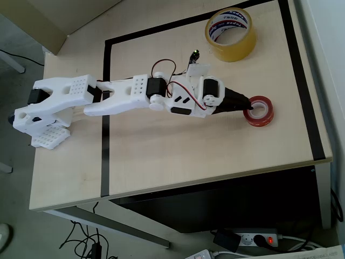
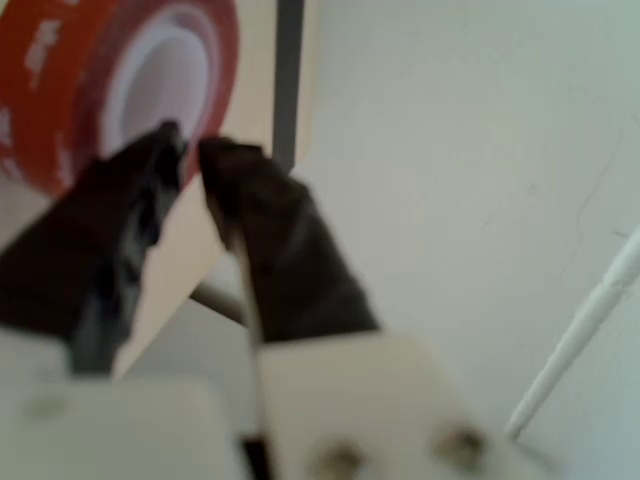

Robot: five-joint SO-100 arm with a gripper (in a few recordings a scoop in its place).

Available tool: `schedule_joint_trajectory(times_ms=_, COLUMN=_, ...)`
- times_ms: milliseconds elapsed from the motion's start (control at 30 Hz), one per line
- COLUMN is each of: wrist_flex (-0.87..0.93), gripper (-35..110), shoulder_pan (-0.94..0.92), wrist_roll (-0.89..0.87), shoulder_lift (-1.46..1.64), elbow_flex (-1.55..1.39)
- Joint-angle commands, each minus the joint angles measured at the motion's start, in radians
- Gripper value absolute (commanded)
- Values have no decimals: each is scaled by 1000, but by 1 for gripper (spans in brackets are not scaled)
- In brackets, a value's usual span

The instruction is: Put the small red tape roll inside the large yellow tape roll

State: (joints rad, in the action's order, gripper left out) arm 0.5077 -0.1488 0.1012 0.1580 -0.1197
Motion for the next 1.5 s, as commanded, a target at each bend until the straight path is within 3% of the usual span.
schedule_joint_trajectory(times_ms=0, wrist_flex=-78, gripper=0, shoulder_pan=-12, wrist_roll=6, shoulder_lift=55, elbow_flex=49)
schedule_joint_trajectory(times_ms=300, wrist_flex=-17, gripper=0, shoulder_pan=-3, wrist_roll=6, shoulder_lift=32, elbow_flex=25)
schedule_joint_trajectory(times_ms=1467, wrist_flex=1120, gripper=0, shoulder_pan=43, wrist_roll=0, shoulder_lift=172, elbow_flex=359)
